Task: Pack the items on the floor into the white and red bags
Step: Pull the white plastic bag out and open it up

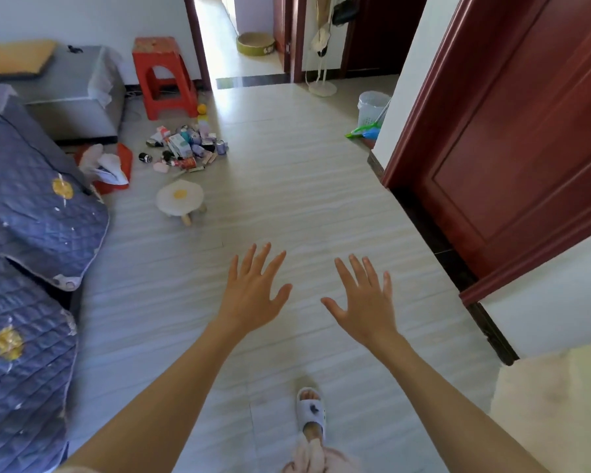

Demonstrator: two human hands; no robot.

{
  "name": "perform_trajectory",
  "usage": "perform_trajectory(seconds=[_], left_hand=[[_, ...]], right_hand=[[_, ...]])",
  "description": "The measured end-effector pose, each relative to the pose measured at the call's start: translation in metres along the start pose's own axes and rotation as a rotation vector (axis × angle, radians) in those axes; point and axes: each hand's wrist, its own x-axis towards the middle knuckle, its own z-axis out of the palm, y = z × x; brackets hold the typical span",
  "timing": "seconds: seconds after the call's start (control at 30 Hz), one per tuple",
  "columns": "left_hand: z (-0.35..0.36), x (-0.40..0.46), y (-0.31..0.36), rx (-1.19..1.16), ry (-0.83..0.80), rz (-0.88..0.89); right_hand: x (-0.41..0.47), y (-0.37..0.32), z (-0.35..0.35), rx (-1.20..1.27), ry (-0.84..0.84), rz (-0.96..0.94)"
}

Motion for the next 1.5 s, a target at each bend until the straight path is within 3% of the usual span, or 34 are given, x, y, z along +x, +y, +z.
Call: perform_trajectory(seconds=[0.3,0.5,1.0,1.2,1.5], left_hand=[[-0.015,0.147,-0.039,-0.023,0.059,-0.126],[-0.015,0.249,-0.108,-0.048,0.042,-0.192],[-0.058,0.528,-0.289,-0.007,0.040,-0.139],[-0.055,0.629,-0.352,0.006,0.012,-0.217],[-0.094,0.790,-0.435,0.044,0.104,-0.319]], right_hand=[[0.181,0.022,-0.007,0.023,-0.039,-0.132],[0.308,-0.004,0.012,0.052,-0.065,-0.169],[0.626,-0.083,0.027,0.102,-0.066,-0.119],[0.758,-0.101,0.042,0.112,-0.110,-0.156],[0.964,-0.122,0.035,0.099,-0.125,-0.281]])
